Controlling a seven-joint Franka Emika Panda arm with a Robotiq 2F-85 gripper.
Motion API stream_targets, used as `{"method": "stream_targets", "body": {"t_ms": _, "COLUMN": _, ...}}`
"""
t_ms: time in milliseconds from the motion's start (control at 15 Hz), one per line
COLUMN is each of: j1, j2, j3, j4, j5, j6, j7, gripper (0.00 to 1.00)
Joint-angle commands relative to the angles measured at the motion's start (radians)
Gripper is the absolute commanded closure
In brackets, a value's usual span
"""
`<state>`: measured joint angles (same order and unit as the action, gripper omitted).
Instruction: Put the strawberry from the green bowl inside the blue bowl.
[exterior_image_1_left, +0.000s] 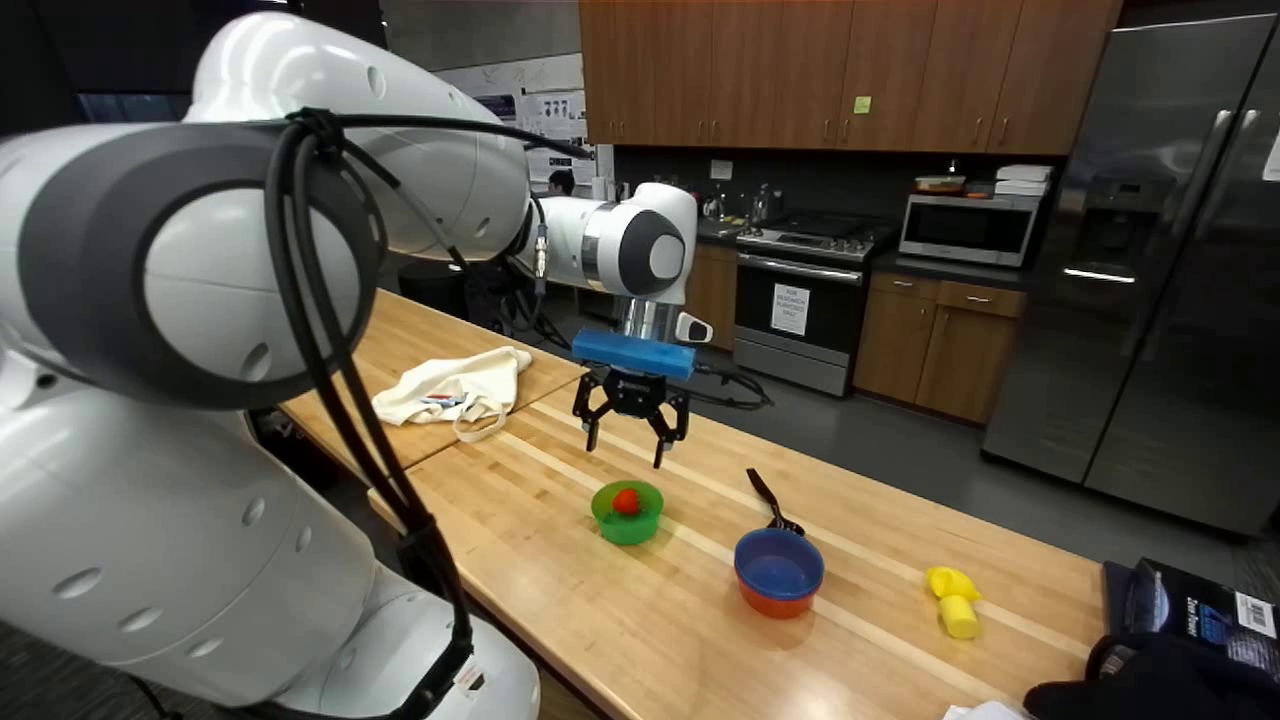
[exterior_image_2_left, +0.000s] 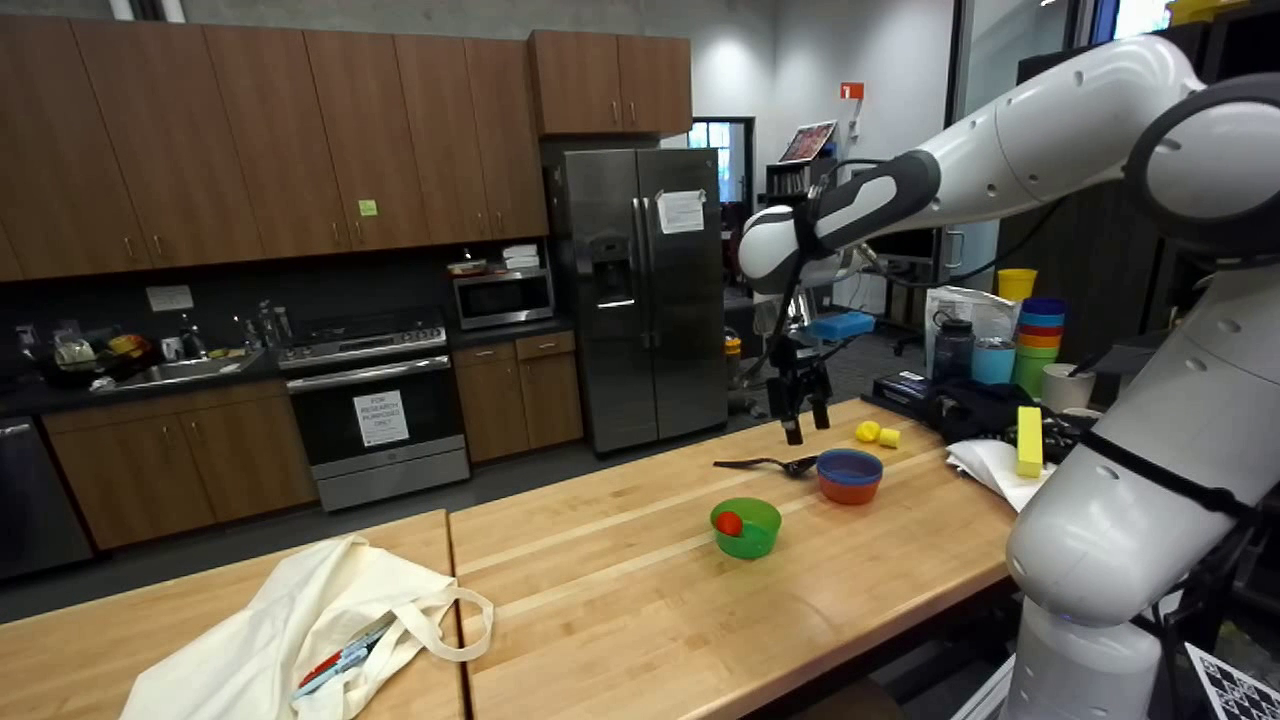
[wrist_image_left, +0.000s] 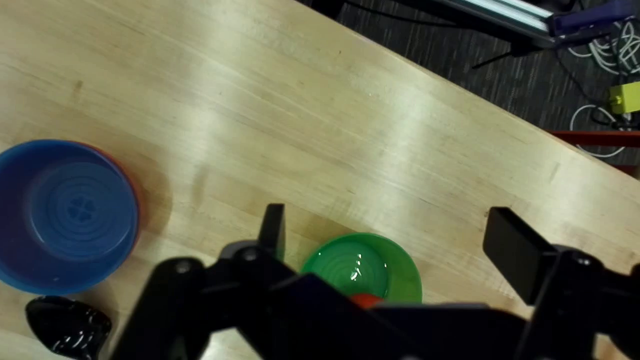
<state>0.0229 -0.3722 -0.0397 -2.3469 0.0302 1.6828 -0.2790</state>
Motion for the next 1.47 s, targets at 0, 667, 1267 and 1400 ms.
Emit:
{"method": "stream_targets", "body": {"t_ms": 0, "j1": 0.012, "j2": -0.024, "j3": 0.013, "j4": -0.031, "j5": 0.019, "j6": 0.076, "j7": 0.030, "gripper": 0.00}}
{"method": "stream_targets", "body": {"t_ms": 667, "j1": 0.030, "j2": 0.001, "j3": 0.027, "j4": -0.061, "j5": 0.031, "j6": 0.195, "j7": 0.024, "gripper": 0.00}}
{"method": "stream_targets", "body": {"t_ms": 1267, "j1": 0.030, "j2": 0.002, "j3": 0.027, "j4": -0.061, "j5": 0.031, "j6": 0.194, "j7": 0.024, "gripper": 0.00}}
{"method": "stream_targets", "body": {"t_ms": 1400, "j1": 0.030, "j2": 0.002, "j3": 0.027, "j4": -0.061, "j5": 0.031, "j6": 0.194, "j7": 0.024, "gripper": 0.00}}
